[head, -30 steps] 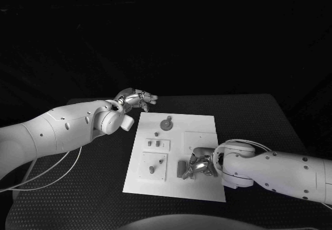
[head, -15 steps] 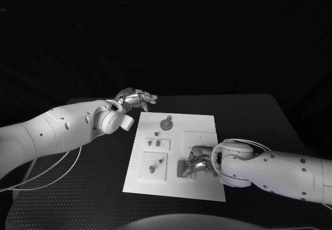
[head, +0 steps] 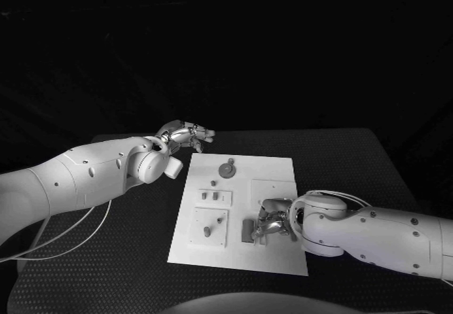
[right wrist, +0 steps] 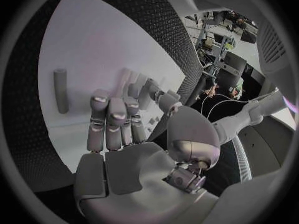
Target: Assemble the parts on the task board
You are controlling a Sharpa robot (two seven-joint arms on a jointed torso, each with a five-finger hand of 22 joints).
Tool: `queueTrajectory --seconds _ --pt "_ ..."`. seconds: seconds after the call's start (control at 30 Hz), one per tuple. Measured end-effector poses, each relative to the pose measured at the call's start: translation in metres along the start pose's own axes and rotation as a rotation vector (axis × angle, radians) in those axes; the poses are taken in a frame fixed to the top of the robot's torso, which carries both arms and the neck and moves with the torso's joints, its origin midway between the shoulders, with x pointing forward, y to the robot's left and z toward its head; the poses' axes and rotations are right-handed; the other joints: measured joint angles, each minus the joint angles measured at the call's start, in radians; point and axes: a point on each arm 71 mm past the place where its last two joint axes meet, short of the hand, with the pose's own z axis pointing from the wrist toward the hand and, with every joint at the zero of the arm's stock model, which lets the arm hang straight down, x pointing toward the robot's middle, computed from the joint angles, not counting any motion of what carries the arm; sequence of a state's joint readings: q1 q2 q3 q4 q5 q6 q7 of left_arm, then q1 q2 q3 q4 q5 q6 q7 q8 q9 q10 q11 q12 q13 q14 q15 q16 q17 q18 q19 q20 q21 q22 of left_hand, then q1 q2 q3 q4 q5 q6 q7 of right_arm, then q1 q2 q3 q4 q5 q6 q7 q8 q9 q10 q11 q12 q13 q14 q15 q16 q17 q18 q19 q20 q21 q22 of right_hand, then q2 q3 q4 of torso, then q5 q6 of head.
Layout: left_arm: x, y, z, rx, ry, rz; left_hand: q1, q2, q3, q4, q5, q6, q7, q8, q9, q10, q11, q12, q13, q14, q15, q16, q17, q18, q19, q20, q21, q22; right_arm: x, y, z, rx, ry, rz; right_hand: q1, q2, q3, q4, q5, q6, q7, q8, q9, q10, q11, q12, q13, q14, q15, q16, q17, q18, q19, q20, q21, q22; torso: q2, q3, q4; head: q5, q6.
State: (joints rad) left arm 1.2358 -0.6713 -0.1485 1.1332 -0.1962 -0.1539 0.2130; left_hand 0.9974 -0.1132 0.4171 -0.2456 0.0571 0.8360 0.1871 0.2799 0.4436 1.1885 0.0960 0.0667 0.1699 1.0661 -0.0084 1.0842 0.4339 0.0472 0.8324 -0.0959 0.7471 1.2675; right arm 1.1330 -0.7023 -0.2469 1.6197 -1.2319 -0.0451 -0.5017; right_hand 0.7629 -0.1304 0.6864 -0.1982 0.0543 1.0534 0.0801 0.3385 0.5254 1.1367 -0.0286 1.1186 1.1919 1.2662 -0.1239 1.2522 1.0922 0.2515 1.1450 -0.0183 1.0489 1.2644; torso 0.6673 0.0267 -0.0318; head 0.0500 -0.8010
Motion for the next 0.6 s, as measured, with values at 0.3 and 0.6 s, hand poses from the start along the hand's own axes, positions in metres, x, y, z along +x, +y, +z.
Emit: queueTrajectory --seconds 0.3,0.6 --pt "0.0 0.0 0.0 -0.001 -0.001 0.0 0.0 0.0 0.0 0.0 0.0 0.0 0.0 0.0 0.0 0.0 0.0 0.0 -0.001 0.0 0.0 0.0 0.0 0.0 0.0 0.0 0.0 0.0 -0.001 -0.013 -0.007 0.003 -0.012 0.053 -0.019 -0.124 0.012 0.054 0.0 -0.027 0.007 -0.021 -0.012 0.005 0.005 -0.008 -0.002 0.0 0.0 -0.003 0.0 0.0 0.0 0.0 0.0 -0.006 0.0 0.0007 0.0 0.0 0.005" --pt "-0.001 0.0 0.0 -0.001 -0.001 0.0 0.0 0.0 0.0 0.0 0.0 0.0 0.0 0.0 0.0 0.0 0.0 0.0 -0.001 0.0 0.0 0.0 0.0 0.0 0.0 0.0 0.0 0.001 -0.027 -0.037 -0.028 0.005 -0.078 0.15 0.002 -0.122 -0.017 0.052 0.0 -0.049 0.01 -0.029 -0.01 0.012 0.02 0.004 0.012 0.005 0.005 -0.003 0.004 -0.004 0.007 -0.007 0.003 -0.006 0.0 0.0012 -0.0005 -0.003 0.013"
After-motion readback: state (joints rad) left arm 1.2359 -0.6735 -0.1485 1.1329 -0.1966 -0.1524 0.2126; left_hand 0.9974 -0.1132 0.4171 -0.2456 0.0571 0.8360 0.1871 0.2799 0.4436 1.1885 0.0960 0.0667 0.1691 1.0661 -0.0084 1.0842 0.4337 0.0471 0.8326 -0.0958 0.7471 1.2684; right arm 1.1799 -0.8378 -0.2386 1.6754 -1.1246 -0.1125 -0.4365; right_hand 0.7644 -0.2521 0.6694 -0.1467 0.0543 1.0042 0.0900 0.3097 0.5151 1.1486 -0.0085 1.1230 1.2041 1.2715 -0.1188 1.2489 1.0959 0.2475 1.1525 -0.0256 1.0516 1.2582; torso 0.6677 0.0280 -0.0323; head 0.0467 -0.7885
